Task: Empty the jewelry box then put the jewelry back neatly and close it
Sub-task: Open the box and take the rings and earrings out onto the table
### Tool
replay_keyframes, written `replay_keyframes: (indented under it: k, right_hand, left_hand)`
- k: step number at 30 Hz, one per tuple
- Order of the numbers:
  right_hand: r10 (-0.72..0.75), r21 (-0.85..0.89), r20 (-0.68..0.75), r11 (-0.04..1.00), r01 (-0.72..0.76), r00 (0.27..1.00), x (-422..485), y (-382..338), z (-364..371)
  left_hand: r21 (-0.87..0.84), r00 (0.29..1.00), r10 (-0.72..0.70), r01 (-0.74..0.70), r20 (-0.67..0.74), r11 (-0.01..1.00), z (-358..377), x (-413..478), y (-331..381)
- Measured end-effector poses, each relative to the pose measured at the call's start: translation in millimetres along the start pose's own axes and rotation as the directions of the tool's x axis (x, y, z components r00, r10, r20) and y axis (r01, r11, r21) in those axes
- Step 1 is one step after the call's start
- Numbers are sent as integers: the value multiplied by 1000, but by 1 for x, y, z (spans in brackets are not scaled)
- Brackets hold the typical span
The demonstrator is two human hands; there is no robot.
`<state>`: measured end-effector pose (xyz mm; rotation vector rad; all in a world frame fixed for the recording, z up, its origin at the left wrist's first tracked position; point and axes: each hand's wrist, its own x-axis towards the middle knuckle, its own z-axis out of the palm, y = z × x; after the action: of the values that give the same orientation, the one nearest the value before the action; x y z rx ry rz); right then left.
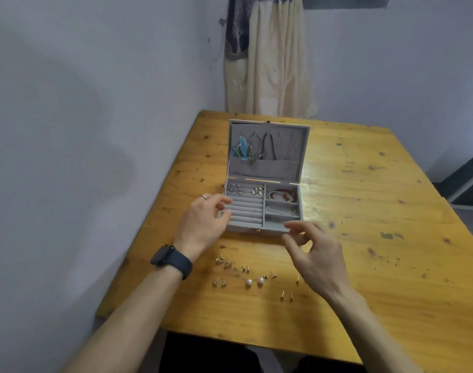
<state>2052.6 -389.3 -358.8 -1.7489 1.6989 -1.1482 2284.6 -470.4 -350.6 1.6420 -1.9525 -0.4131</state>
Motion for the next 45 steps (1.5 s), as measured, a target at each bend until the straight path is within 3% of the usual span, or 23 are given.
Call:
replay_keyframes:
  k: [6, 11, 22, 30, 36, 45]
  right_hand:
    - [-26, -196, 49, 980, 35, 998, 81, 7, 35]
    - [13, -384, 116, 923, 33, 993, 122, 30, 63]
    - [-30, -476, 117, 875, 83, 993, 155, 37, 81]
    - [12, -294, 66, 956, 7, 998, 154, 36, 78]
    - [23, -44, -81, 999, -26, 996, 111, 39, 42]
    - [58, 103, -177, 994, -40, 982, 41, 40, 15]
  left_hand:
    - [128, 998, -13, 5, 68, 992, 18, 50, -11]
    - [245, 993, 85, -104, 87, 964, 36, 80, 3]
    - [372, 970, 153, -215, 190, 903, 54, 120, 12]
    - [369, 975, 109, -175, 193, 913, 52, 118, 15]
    - [349, 988, 42, -92, 149, 933, 60, 119, 23]
    - [482, 965, -234, 150, 119, 864, 63, 123, 48]
